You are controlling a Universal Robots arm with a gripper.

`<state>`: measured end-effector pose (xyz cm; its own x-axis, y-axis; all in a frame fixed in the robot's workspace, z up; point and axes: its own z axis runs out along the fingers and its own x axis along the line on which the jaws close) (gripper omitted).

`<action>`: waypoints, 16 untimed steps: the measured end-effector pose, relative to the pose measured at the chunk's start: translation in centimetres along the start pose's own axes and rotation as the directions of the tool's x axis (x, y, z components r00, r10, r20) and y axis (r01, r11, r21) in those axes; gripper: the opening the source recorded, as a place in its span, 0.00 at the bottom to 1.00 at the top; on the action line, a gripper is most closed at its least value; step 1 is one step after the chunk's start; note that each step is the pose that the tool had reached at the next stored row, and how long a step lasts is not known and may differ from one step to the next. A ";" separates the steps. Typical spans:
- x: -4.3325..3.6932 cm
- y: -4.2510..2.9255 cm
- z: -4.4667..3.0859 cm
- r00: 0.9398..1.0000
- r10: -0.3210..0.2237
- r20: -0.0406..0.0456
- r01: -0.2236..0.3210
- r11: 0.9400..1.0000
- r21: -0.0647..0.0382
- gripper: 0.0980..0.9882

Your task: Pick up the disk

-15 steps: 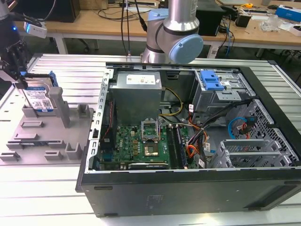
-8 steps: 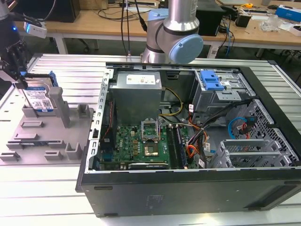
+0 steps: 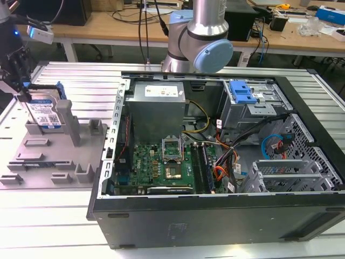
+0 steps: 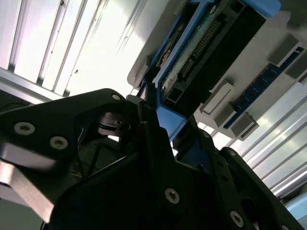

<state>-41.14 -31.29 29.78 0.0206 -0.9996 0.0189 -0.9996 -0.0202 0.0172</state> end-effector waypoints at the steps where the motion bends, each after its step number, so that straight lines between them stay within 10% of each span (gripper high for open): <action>1: 0.05 0.00 0.00 1.000 0.000 0.000 0.000 1.000 0.000 0.30; 7: 0.15 0.01 -0.86 1.000 0.000 0.007 0.000 1.000 0.000 0.30; 16: 0.23 0.09 -5.35 1.000 0.000 0.015 0.000 1.000 0.000 0.30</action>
<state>-41.14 -31.42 35.14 0.0204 -0.9998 0.0041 -0.9996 -0.0203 0.0169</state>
